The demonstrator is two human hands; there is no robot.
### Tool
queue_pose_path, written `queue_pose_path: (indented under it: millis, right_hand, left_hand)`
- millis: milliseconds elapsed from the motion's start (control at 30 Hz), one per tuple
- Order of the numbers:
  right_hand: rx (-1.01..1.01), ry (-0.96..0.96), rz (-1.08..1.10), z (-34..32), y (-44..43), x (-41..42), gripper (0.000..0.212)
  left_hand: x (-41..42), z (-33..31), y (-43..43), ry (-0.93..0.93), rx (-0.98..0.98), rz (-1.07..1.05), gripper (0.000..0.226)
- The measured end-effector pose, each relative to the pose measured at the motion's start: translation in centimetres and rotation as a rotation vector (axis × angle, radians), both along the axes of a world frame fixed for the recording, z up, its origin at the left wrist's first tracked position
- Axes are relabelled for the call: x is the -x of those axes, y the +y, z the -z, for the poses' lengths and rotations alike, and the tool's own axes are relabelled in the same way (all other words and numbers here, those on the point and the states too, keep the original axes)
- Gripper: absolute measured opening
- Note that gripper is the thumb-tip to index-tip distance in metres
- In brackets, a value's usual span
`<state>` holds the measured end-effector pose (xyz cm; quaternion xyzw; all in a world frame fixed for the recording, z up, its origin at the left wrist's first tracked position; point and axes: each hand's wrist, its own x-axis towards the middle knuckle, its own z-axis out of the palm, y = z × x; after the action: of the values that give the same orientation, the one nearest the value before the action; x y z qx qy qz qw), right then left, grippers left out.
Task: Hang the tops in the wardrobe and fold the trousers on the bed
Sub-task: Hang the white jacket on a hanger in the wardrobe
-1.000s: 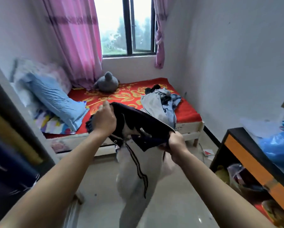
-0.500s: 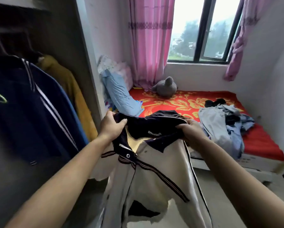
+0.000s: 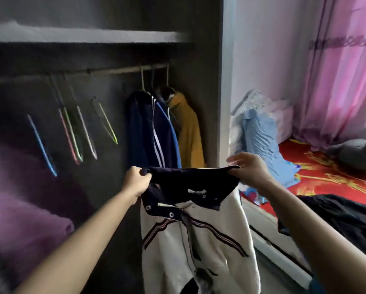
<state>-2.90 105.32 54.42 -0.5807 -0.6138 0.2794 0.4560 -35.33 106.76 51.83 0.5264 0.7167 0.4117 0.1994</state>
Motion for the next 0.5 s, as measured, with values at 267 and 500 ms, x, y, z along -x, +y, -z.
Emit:
queue_pose_path:
  millis: [267,500]
  right_hand:
    - [-0.016,-0.023,-0.293,-0.4,10.0,7.4,0.018]
    - [-0.043,-0.096,-0.509,-1.3,12.7,16.2,0.009]
  left_hand:
    - [4.3,-0.8,-3.3,0.071,-0.234,-0.386,0.041]
    - [8.6,-0.8,-4.3,-0.095,-0.391,-0.52,0.028]
